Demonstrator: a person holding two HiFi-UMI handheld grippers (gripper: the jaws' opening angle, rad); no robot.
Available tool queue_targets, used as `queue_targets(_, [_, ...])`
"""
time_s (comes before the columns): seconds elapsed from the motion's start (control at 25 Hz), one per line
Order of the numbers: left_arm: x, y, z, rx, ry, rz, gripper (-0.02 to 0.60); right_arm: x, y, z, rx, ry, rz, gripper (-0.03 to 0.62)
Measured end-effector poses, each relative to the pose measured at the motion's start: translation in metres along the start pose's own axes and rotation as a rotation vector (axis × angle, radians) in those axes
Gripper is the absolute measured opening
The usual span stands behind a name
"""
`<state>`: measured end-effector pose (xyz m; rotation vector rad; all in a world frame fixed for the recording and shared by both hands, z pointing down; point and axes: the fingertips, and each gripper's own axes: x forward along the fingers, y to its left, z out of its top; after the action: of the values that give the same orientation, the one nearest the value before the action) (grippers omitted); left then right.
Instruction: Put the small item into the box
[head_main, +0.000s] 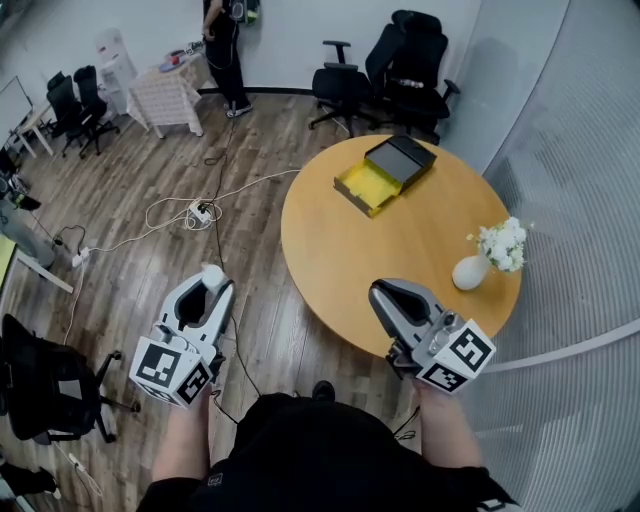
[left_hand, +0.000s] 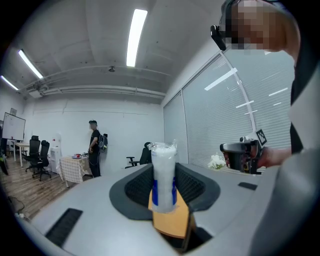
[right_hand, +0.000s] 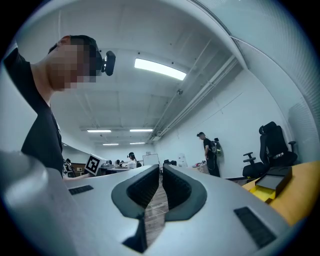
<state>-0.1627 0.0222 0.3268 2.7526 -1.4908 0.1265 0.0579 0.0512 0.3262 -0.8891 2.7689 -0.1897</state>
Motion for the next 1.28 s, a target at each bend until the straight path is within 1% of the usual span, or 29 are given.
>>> queue_targets(0.12, [0.007, 0.006, 0.005, 0.008, -0.019, 0.020, 0.138, 0.000, -0.012, 0.002, -0.008, -0.008, -0.002, 0.040])
queue_targets(0.28, [0.021, 0.017, 0.005, 0.005, -0.027, 0.025, 0.138, 0.007, -0.026, 0.001, -0.013, -0.004, -0.009, 0.040])
queue_targets(0.56, [0.063, 0.038, -0.003, -0.014, -0.039, -0.008, 0.138, 0.031, -0.064, -0.003, -0.021, 0.015, -0.031, 0.040])
queue_targets(0.72, [0.096, 0.068, -0.009, -0.033, -0.035, -0.032, 0.138, 0.061, -0.088, -0.009, -0.018, 0.033, -0.048, 0.040])
queue_targets(0.92, [0.140, 0.112, -0.008, -0.046, -0.028, -0.077, 0.138, 0.106, -0.122, -0.013, -0.006, 0.049, -0.094, 0.040])
queue_targets(1.12, [0.181, 0.165, -0.010, -0.055, -0.002, -0.137, 0.138, 0.158, -0.150, -0.018, 0.013, 0.068, -0.147, 0.040])
queue_targets(1.28, [0.211, 0.199, -0.010, -0.055, 0.014, -0.187, 0.138, 0.194, -0.169, -0.023, 0.024, 0.071, -0.192, 0.040])
